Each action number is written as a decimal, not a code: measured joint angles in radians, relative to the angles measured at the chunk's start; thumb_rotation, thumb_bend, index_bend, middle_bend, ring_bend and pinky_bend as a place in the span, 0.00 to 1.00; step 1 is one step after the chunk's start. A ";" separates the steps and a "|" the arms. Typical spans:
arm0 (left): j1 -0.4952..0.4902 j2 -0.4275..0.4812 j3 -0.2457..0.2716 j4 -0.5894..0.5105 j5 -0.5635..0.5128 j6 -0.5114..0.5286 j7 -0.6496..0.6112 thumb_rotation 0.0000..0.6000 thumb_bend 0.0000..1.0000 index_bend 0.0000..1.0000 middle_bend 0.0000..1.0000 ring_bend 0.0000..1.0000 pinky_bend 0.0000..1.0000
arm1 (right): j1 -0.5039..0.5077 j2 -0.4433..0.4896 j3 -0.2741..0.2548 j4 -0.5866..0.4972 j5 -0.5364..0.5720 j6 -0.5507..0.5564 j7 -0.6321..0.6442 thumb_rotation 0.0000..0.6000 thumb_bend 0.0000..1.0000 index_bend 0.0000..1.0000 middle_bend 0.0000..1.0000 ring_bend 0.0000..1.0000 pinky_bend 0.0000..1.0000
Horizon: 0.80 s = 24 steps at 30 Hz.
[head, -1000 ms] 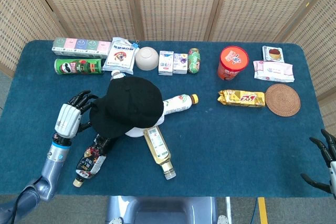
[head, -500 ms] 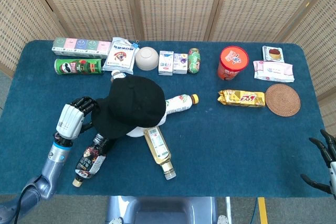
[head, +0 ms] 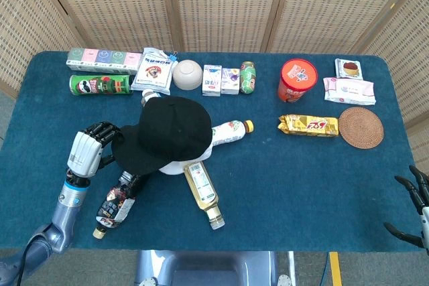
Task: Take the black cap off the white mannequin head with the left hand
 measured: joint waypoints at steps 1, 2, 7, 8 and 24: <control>-0.003 0.002 -0.006 -0.008 -0.001 0.011 0.002 1.00 0.52 0.77 0.54 0.41 0.59 | 0.000 0.000 0.000 0.000 0.000 0.001 0.000 1.00 0.00 0.15 0.00 0.00 0.00; -0.005 0.004 -0.011 -0.014 -0.001 0.018 0.005 1.00 0.52 0.77 0.54 0.41 0.59 | 0.000 0.000 -0.001 0.000 -0.001 0.001 0.001 1.00 0.00 0.15 0.00 0.00 0.00; -0.031 0.022 -0.044 -0.072 -0.005 0.036 0.040 1.00 0.52 0.77 0.54 0.41 0.59 | 0.000 -0.001 -0.002 0.001 -0.003 0.000 0.000 1.00 0.00 0.15 0.00 0.00 0.00; -0.037 0.028 -0.049 -0.090 -0.006 0.037 0.054 1.00 0.52 0.77 0.54 0.41 0.59 | 0.000 0.000 -0.003 0.001 -0.003 -0.001 0.000 1.00 0.00 0.15 0.00 0.00 0.00; -0.121 0.156 -0.143 -0.392 -0.016 0.005 0.268 1.00 0.52 0.77 0.54 0.42 0.59 | 0.003 -0.002 -0.002 0.001 0.003 -0.005 -0.005 1.00 0.00 0.15 0.00 0.00 0.00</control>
